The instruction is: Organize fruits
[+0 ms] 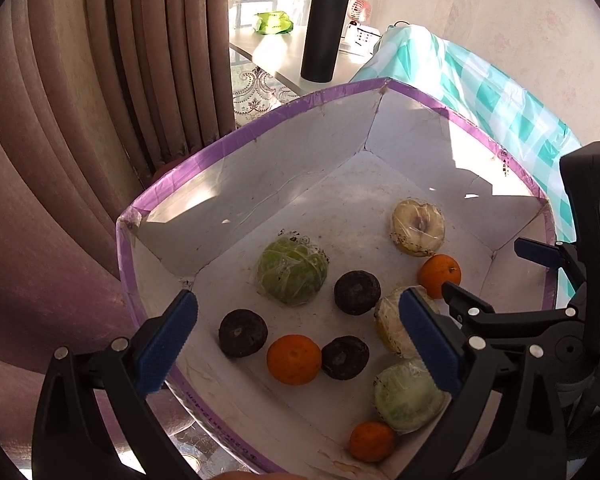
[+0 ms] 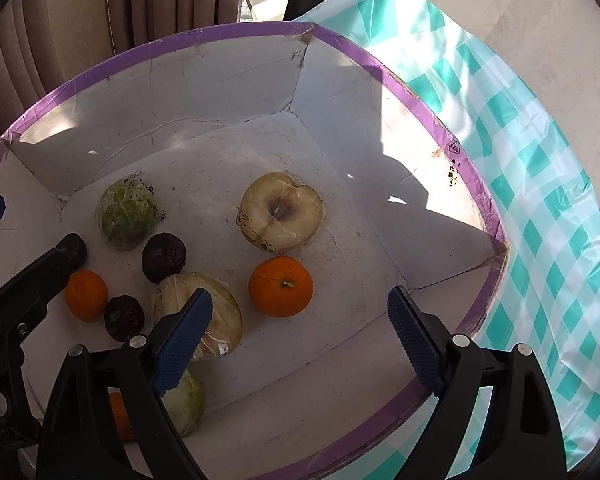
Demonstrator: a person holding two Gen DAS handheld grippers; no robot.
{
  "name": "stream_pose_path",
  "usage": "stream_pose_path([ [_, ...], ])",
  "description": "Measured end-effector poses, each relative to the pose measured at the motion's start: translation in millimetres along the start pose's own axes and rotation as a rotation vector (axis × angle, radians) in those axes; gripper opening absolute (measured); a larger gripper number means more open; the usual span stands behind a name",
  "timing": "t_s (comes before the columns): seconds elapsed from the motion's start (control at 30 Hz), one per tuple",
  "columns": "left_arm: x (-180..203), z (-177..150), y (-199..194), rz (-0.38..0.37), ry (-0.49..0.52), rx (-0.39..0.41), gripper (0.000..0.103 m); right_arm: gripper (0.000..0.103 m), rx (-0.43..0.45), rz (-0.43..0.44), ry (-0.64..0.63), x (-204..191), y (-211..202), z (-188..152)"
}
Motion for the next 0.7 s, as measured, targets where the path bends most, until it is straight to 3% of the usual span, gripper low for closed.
stream_pose_path([
  [0.7,-0.7,-1.4,0.0,0.008,0.008,-0.005,0.101,0.086,0.016,0.019,-0.002,-3.0,0.7,-2.7],
])
Point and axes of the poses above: each gripper's, at about its wrist camera, not at the fingertips, and y roughly the way its jaws point, x to its right, z to its top, the point moved 6 cm from there along y, roughly the way its jaws point, and after that the axes turned 12 degrees about y, right-handed, at the moved point
